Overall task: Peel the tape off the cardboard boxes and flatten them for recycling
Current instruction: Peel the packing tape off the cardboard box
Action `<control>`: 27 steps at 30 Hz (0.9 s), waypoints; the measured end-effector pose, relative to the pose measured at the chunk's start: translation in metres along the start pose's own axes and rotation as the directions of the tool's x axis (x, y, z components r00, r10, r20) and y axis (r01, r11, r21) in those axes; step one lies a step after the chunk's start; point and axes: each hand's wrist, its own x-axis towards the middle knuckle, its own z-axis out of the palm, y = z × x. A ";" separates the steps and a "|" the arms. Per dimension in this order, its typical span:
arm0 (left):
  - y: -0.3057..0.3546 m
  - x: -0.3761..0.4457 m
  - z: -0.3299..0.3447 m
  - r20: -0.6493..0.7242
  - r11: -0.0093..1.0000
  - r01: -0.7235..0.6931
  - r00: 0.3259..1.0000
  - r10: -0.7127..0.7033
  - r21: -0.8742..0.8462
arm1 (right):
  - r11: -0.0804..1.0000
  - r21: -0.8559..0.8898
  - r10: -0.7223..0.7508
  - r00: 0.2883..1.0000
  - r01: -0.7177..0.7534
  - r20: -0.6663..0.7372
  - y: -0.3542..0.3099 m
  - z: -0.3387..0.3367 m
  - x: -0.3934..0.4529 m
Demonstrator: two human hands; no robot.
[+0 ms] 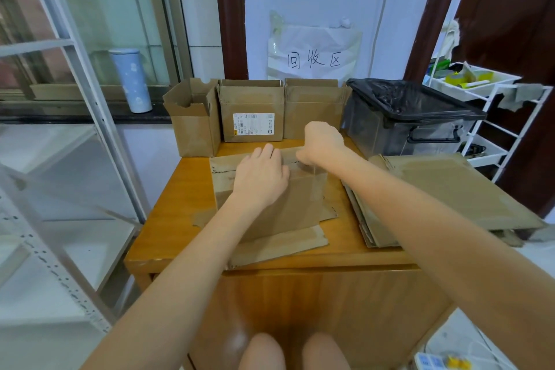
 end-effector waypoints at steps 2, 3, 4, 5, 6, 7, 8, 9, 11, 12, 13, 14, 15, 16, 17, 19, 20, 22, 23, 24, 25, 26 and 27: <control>-0.001 0.000 0.001 -0.006 1.000 -0.017 1.000 0.018 0.019 | 0.999 -0.022 -0.029 0.999 0.028 -0.036 -0.002 0.006 -0.003; -0.001 0.000 0.002 -0.003 0.999 -0.027 1.000 0.027 0.032 | 0.999 -0.028 -0.045 0.997 0.044 -0.058 -0.001 0.009 -0.004; -0.002 0.000 0.002 0.000 0.999 -0.035 0.999 0.035 0.040 | 0.997 -0.038 -0.068 0.994 0.065 -0.084 -0.001 0.013 -0.005; -0.003 0.000 0.002 0.003 0.998 -0.042 0.999 0.042 0.044 | 0.995 -0.047 -0.089 0.990 0.085 -0.109 0.001 0.016 -0.006; -0.004 0.000 0.002 0.006 0.998 -0.051 0.999 0.051 0.045 | 0.995 -0.037 -0.097 0.987 0.093 -0.129 0.003 0.018 -0.006; -0.005 0.000 0.001 0.009 0.997 -0.060 0.998 0.060 0.046 | 0.996 -0.001 -0.087 0.988 0.088 -0.127 0.006 0.019 -0.006; -0.006 0.000 0.001 0.012 0.996 -0.070 0.998 0.069 0.048 | 0.995 0.062 -0.069 0.993 0.075 -0.091 0.010 0.017 -0.005; -0.008 -0.001 0.001 0.015 0.995 -0.081 0.997 0.080 0.050 | 0.987 0.150 -0.059 0.998 0.060 -0.013 0.015 0.014 -0.003; -0.011 -0.002 -0.001 0.029 0.993 -0.102 0.994 0.101 0.052 | 0.938 0.347 -0.104 0.973 0.026 0.208 0.026 0.005 -0.001; -0.014 -0.002 -0.001 0.041 0.993 -0.110 0.993 0.108 0.053 | 0.909 0.417 -0.139 0.945 0.003 0.296 0.030 -0.002 -0.002; -0.016 -0.003 -0.003 0.055 0.992 -0.117 0.992 0.114 0.049 | 0.884 0.466 -0.161 0.925 -0.019 0.343 0.034 -0.006 -0.003; -0.018 -0.003 -0.004 0.070 0.992 -0.124 0.990 0.121 0.040 | 0.864 0.501 -0.166 0.920 -0.037 0.354 0.038 -0.008 -0.002; -0.020 -0.003 -0.006 0.083 0.991 -0.131 0.988 0.128 0.030 | 0.848 0.526 -0.154 0.925 -0.057 0.348 0.041 -0.008 -0.001; -0.021 -0.003 -0.009 0.093 0.990 -0.137 0.987 0.135 0.018 | 0.839 0.539 -0.133 0.933 -0.073 0.334 0.043 -0.007 0.000; -0.022 -0.003 -0.012 0.103 0.990 -0.139 0.985 0.137 0.012 | 0.836 0.542 -0.113 0.942 -0.082 0.317 0.044 -0.004 0.002; -0.019 -0.001 -0.019 0.117 0.991 -0.130 0.985 0.125 0.034 | 0.839 0.541 -0.115 0.949 -0.065 0.293 0.044 0.002 0.005; -0.017 0.001 -0.021 0.120 0.991 -0.121 0.986 0.113 0.062 | 0.842 0.538 -0.137 0.949 -0.040 0.284 0.043 0.006 0.007; -0.011 0.004 -0.021 0.099 0.989 -0.099 0.991 0.088 0.107 | 0.860 0.507 -0.220 0.936 0.055 0.273 0.041 0.008 0.011; -0.010 0.005 -0.020 0.079 0.990 -0.085 0.994 0.076 0.111 | 0.869 0.481 -0.278 0.918 0.116 0.281 0.041 0.008 0.013; -0.009 0.005 -0.018 0.061 0.992 -0.071 0.996 0.065 0.108 | 0.871 0.460 -0.335 0.895 0.174 0.295 0.041 0.007 0.015; -0.010 0.004 -0.016 0.050 0.993 -0.064 0.997 0.059 0.104 | 0.865 0.452 -0.382 0.872 0.220 0.307 0.043 0.005 0.016; -0.011 0.003 -0.015 0.045 0.993 -0.067 0.997 0.062 0.099 | 0.853 0.453 -0.421 0.855 0.259 0.304 0.047 0.003 0.017; -0.012 0.003 -0.015 0.042 0.992 -0.076 0.996 0.072 0.096 | 0.833 0.459 -0.464 0.840 0.308 0.279 0.052 0.002 0.017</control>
